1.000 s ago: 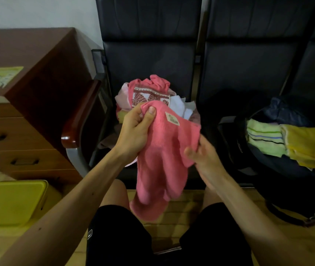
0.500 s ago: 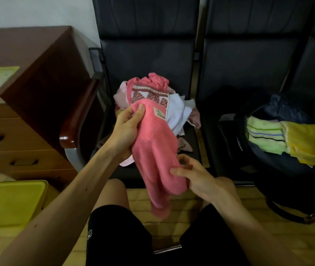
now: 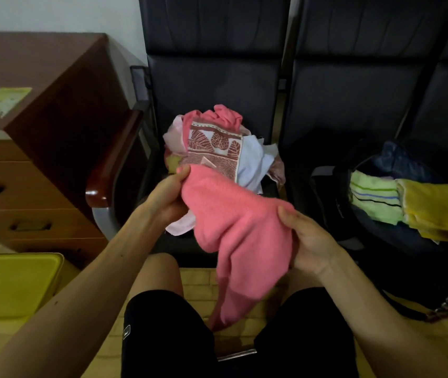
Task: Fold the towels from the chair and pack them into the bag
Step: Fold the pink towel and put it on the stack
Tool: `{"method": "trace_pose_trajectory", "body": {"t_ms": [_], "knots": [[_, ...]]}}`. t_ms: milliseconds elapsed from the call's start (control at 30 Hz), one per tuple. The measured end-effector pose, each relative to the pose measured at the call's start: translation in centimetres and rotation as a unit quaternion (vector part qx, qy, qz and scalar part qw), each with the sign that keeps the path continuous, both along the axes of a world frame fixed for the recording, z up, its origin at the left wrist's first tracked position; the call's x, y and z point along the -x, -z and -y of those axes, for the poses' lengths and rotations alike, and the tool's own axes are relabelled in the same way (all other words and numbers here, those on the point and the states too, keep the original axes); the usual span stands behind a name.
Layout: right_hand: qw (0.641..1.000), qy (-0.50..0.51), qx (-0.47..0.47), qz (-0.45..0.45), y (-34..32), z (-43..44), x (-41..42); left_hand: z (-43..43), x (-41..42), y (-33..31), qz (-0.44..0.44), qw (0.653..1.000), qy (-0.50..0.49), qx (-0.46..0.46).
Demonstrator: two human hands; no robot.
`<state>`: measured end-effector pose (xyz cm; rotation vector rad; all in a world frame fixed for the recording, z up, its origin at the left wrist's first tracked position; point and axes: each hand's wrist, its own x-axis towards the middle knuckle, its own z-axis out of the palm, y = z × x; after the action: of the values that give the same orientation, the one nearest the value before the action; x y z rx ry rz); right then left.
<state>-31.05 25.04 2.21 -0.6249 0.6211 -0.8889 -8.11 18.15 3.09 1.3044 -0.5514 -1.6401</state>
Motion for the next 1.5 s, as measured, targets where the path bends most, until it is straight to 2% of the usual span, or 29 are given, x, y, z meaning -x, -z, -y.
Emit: {"method": "trace_pose_trajectory", "body": {"t_ms": [100, 167, 200, 233, 267, 300, 367, 400, 433, 500, 667, 800, 867, 933, 967, 1033, 1067, 1200, 1367, 1433, 1500], "knots": [[1.0, -0.002, 0.021, 0.01, -2.0, 0.3, -1.0, -1.2, 0.4, 1.5, -0.018, 0.999, -0.039, -0.033], [0.999, -0.004, 0.026, 0.02, -2.7, 0.6, -1.5, -3.7, 2.3, 0.0, -0.042, 0.999, -0.016, -0.016], [0.999, -0.001, 0.031, 0.022, -3.0, 0.7, -1.7, -4.8, 3.4, -1.1, -0.045, 0.998, 0.039, 0.004], [0.999, 0.005, 0.035, 0.022, -3.3, 0.8, -1.7, -4.4, 3.6, -0.8, -0.043, 0.999, -0.001, 0.021], [0.999, 0.013, 0.037, 0.023, -3.5, 0.9, -1.7, -5.6, 5.5, -2.5, -0.037, 0.998, -0.012, 0.042], [0.999, 0.022, 0.035, 0.024, -3.8, 1.0, -1.6, -6.6, 6.8, -2.9, 0.025, 0.999, -0.035, 0.017], [0.999, 0.044, 0.027, 0.011, -4.3, 1.2, -1.3, -8.0, 5.5, -0.8, -0.05, 0.991, 0.118, -0.027], [0.998, 0.055, 0.026, -0.003, -4.5, 1.3, -1.1, -8.4, 5.4, 0.2, -0.127, 0.979, 0.157, -0.031], [0.998, 0.064, 0.024, -0.015, -4.8, 1.3, -1.0, -8.4, 3.2, 2.4, -0.168, 0.975, 0.139, -0.031], [0.996, 0.082, 0.013, -0.021, -5.2, 1.4, -0.8, -8.6, 1.3, 4.8, -0.244, 0.95, 0.193, -0.028], [0.989, 0.144, -0.014, -0.023, -4.8, 1.7, -0.2, -8.7, 0.9, 4.8, -0.189, 0.944, 0.272, 0.014], [0.982, 0.179, -0.057, -0.02, -3.7, 2.0, -0.1, -8.6, 1.2, 4.1, -0.136, 0.963, 0.227, 0.044], [0.982, 0.134, -0.122, -0.059, -1.4, 1.3, -1.0, -7.8, 1.5, 3.3, -0.14, 0.973, 0.174, 0.056], [0.977, 0.025, -0.193, -0.091, 1.3, -0.7, -2.1, -6.8, 1.9, 2.8, -0.13, 0.985, 0.105, 0.052], [0.974, -0.036, -0.207, -0.078, 2.3, -1.7, -2.4, -6.3, 2.0, 2.6, -0.113, 0.989, 0.078, 0.056], [0.977, -0.097, -0.182, -0.051, 2.9, -2.7, -2.5, -5.8, 2.5, 2.4, -0.075, 0.993, 0.064, 0.07], [0.982, -0.085, -0.157, -0.054, 2.8, -2.8, -2.6, -5.8, 2.6, 2.5, -0.063, 0.993, 0.067, 0.073], [0.985, 0.069, -0.058, -0.15, 2.2, -2.0, -2.7, -6.1, 2.7, 2.8, -0.036, 0.992, 0.09, 0.086], [0.958, 0.201, 0.036, -0.203, 1.7, -1.1, -1.0, -5.8, 2.2, 2.6, 0.08, 0.989, 0.044, 0.12], [0.948, 0.22, 0.059, -0.22, 1.2, -0.8, -0.4, -5.8, 1.7, 2.5, 0.116, 0.984, 0.044, 0.127], [0.941, 0.198, 0.093, -0.258, 1.0, -0.8, -0.3, -5.8, 1.4, 2.3, 0.129, 0.984, 0.047, 0.113]]}}
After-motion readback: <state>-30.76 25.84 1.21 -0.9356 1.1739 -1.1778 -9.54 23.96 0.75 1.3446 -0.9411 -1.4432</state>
